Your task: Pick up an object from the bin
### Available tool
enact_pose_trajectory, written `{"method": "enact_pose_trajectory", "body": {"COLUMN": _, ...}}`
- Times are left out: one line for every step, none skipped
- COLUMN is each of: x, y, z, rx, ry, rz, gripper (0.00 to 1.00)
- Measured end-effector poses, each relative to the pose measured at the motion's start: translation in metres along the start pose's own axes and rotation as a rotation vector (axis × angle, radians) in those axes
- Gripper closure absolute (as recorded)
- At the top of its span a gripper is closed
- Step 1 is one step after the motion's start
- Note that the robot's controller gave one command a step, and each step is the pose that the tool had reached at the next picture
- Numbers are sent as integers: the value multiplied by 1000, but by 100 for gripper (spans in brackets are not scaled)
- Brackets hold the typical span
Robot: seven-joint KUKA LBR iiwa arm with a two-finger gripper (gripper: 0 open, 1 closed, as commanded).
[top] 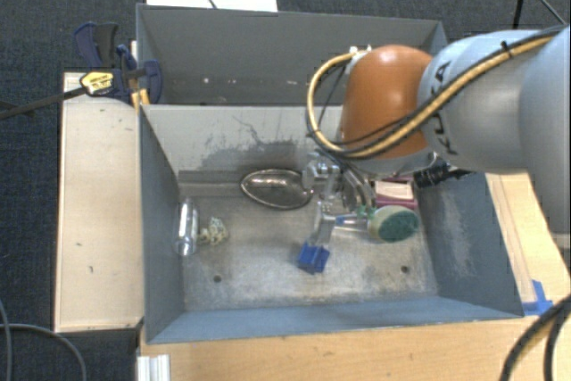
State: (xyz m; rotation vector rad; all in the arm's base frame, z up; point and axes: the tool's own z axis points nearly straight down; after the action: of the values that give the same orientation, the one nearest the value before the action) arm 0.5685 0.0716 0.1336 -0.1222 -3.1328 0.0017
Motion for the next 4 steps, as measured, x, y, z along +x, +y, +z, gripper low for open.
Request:
{"method": "enact_pose_trajectory", "body": {"x": -14, "y": 57, "z": 59, "rx": -9, "ry": -28, "rz": 30, "gripper": 0}}
{"method": "enact_pose_trajectory", "body": {"x": -12, "y": 54, "z": 59, "rx": -5, "ry": -16, "rz": 34, "gripper": 100}}
{"method": "enact_pose_trajectory", "body": {"x": -19, "y": 51, "z": 41, "rx": -2, "ry": -11, "rz": 9, "gripper": 100}}
{"method": "enact_pose_trajectory", "body": {"x": -7, "y": 104, "z": 6, "rx": -6, "ry": -10, "rz": 127, "gripper": 100}}
